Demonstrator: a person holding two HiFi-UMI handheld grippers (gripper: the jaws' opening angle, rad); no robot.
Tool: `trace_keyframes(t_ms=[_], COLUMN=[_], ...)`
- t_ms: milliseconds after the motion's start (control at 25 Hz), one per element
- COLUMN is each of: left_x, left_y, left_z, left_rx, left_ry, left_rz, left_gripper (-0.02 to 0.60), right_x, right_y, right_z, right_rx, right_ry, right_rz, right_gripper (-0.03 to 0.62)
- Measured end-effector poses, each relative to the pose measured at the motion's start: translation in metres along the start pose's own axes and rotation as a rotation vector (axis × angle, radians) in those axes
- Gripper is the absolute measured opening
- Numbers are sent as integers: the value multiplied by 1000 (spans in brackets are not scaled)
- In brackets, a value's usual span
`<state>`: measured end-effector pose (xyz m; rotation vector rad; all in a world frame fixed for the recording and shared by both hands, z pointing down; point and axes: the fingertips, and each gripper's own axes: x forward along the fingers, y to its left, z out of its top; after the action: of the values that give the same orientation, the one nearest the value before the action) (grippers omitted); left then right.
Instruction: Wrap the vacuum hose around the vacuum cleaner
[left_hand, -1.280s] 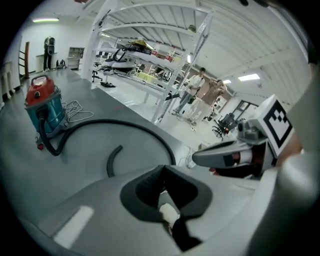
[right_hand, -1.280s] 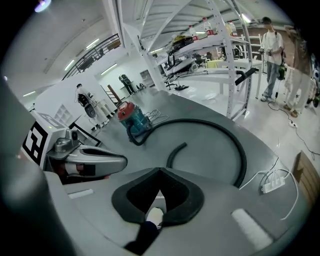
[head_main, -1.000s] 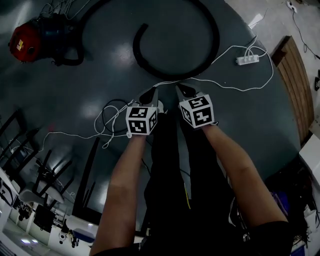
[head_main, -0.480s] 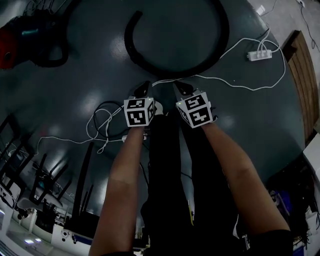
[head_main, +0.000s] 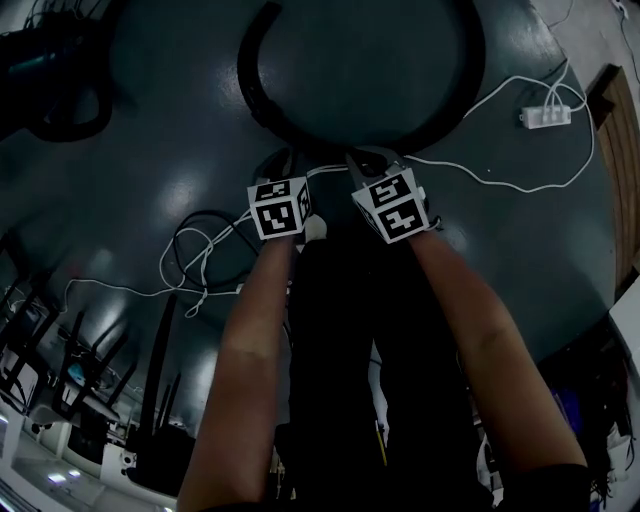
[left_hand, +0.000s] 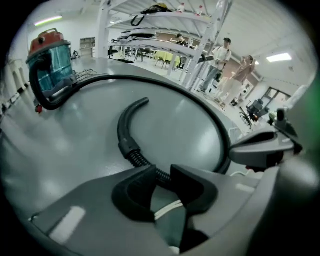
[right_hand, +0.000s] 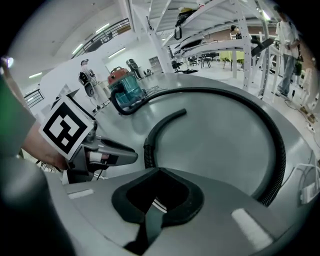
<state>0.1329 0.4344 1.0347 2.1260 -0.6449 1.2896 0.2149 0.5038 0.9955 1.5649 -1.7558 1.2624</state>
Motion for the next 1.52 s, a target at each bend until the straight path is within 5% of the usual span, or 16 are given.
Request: trace_keyframes(t_ms=[280, 600, 840, 1200, 1520], left_x=[39, 79, 99, 107, 73], left_y=[53, 86, 91, 99, 95], left_z=[4, 29, 28, 18, 37], left_rx=[-302, -415, -415, -414, -350], left_ry=[-58, -109, -76, -2, -86], left_rz=[134, 190, 248, 310, 286], left_gripper=[191, 290, 310, 249, 245], right_x=[42, 74, 82, 88, 85], right_y=[-11, -21, -29, -27, -16], right_z=[-3, 5, 7, 12, 30], right_rx=[-43, -43, -49, -45, -46], right_ry=[3, -16, -18, -31, -32], right_rz=[-6, 6, 3, 18, 16], right_gripper=[-6, -6, -6, -6, -6])
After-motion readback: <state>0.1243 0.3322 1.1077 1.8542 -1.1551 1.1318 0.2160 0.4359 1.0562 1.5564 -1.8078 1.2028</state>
